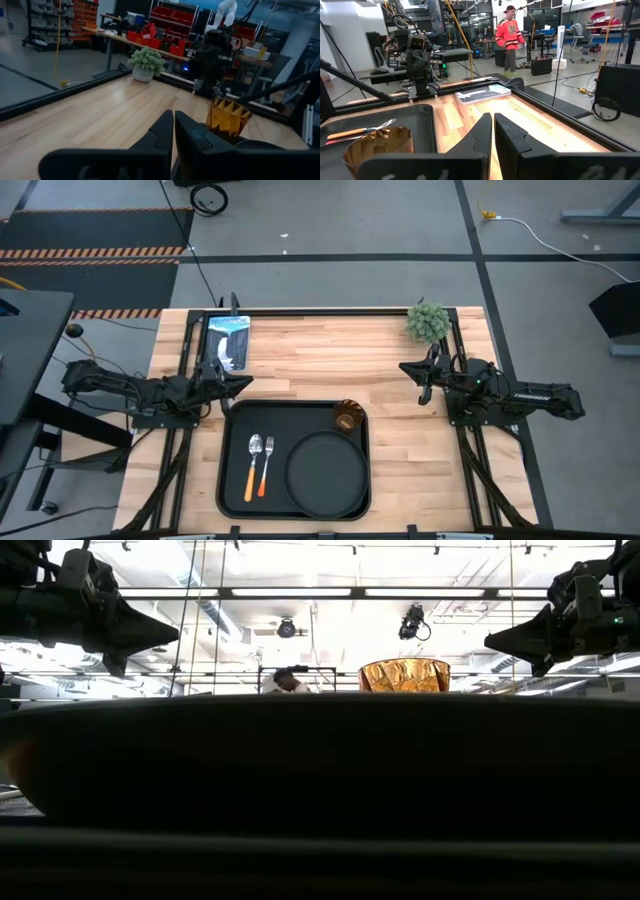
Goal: Pick and place plate/cup/fork/spoon on tray
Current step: Return to Home Position
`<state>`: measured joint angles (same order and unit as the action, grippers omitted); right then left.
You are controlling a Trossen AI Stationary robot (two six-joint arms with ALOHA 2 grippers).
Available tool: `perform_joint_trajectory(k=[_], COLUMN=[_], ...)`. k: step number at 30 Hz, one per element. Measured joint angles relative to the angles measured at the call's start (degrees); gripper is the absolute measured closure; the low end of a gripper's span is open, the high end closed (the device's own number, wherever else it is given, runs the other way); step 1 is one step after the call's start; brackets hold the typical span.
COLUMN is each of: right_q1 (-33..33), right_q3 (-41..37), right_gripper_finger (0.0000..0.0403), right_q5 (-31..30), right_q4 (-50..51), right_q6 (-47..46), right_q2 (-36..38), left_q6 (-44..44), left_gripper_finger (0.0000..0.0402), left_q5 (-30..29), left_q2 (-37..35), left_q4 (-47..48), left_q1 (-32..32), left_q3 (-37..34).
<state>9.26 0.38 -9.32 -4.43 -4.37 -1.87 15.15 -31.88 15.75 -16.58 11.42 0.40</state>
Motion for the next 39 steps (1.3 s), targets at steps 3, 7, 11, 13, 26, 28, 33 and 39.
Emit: perform_joint_trajectory(k=[3,7,11,13,26,28,33,39], right_q1=[0.0,0.0,0.0,0.0,0.0,-0.01,0.0,0.0], right_q3=[-0.01,-0.01,-0.02,-0.01,-0.02,0.01,0.01,-0.02], right_gripper_finger=[0.0376,0.0376,0.0376,0.0376,0.0376,0.0376,0.0376,0.0376], right_q5=[0.0,0.0,0.0,0.02,0.0,0.0,0.0,0.01], right_q4=[0.0,0.0,0.0,0.0,0.02,0.02,0.02,0.02], right_q6=[-0.01,-0.01,0.0,-0.01,0.0,-0.01,0.01,0.0], right_q2=[0.0,0.0,0.0,0.0,0.0,0.01,0.0,0.02], left_q6=[-0.78,-0.79,-0.8,-0.78,-11.02,-12.95,-12.9,-12.85], left_gripper_finger=[0.0379,0.0379,0.0379,0.0379,0.0379,0.0379,0.0379,0.0379], left_q5=[-0.04,-0.04,-0.04,-0.03,2.57,2.56,2.59,2.58], left_q2=[-0.02,-0.02,-0.02,-0.02,-0.56,-0.89,-1.19,-1.18], left_q4=[-0.05,-0.07,-0.09,-0.09,6.5,8.58,9.13,9.0], left_q1=[0.0,0.0,0.0,0.0,1.49,1.75,1.6,1.57], left_q3=[0.0,0.0,0.0,0.0,-0.02,-0.02,-0.02,-0.02])
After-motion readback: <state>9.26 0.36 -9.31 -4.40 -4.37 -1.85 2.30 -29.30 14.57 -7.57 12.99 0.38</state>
